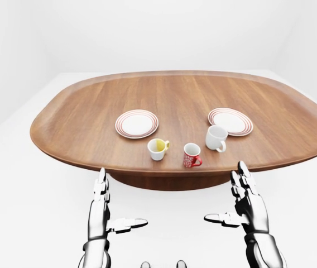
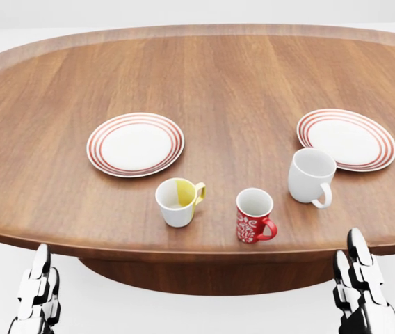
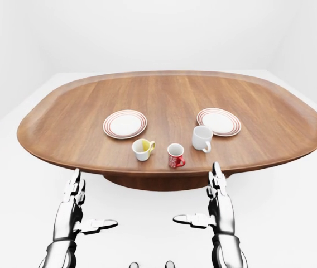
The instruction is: Put the red mug on the left plate.
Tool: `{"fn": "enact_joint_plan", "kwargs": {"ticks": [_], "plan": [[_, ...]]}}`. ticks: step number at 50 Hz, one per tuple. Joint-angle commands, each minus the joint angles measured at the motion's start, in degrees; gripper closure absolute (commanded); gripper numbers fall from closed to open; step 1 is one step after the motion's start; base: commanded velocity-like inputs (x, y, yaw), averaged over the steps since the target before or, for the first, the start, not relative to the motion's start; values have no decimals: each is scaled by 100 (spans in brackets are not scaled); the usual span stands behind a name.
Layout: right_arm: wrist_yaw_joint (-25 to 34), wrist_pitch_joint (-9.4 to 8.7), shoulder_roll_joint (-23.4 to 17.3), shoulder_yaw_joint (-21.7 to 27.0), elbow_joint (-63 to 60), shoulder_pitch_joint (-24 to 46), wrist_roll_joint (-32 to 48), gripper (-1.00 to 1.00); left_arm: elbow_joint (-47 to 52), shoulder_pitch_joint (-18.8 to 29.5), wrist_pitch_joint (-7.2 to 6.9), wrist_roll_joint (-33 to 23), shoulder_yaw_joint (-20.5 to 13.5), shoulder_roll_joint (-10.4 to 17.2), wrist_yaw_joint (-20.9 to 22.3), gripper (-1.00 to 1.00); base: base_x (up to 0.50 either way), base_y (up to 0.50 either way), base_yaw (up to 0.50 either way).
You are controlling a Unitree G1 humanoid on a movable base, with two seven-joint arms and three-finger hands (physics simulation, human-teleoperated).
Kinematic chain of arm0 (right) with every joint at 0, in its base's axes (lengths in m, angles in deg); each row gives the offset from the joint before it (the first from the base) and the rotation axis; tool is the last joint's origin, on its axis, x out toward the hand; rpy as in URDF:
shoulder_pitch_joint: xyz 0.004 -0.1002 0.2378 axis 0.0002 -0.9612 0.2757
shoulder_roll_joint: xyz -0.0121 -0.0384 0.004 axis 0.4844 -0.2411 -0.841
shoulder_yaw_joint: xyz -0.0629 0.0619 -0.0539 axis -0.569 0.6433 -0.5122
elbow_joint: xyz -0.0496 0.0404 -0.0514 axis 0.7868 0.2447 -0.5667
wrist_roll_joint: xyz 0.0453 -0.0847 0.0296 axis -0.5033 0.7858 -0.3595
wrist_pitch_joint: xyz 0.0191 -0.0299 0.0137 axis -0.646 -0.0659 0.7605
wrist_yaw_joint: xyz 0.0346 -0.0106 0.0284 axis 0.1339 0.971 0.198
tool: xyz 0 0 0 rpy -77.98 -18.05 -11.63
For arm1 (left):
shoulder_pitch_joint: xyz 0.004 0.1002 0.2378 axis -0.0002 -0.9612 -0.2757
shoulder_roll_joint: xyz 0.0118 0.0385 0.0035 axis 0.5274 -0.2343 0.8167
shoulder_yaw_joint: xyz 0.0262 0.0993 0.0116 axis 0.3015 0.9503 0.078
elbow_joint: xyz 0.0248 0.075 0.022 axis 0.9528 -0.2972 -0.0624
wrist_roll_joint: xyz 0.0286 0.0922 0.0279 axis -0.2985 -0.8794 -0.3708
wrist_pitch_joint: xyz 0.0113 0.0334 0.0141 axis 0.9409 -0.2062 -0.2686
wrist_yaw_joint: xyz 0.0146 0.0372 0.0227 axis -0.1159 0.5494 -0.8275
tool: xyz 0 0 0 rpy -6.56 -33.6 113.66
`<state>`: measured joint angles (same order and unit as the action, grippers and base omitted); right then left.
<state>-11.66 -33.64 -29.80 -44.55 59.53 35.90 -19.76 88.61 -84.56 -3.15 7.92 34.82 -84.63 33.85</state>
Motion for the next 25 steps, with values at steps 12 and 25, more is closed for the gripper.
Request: {"fn": "enact_joint_plan", "kwargs": {"ticks": [12,25], "plan": [[27,0,-35,-9,31,74,-68,-100,-26,31,0,-10,18,7,7,-100,8,50,0],[42,0,-36,-10,35,70,-90,-100,-26,25,0,7,12,11,16,-100,9,50,0]]}}
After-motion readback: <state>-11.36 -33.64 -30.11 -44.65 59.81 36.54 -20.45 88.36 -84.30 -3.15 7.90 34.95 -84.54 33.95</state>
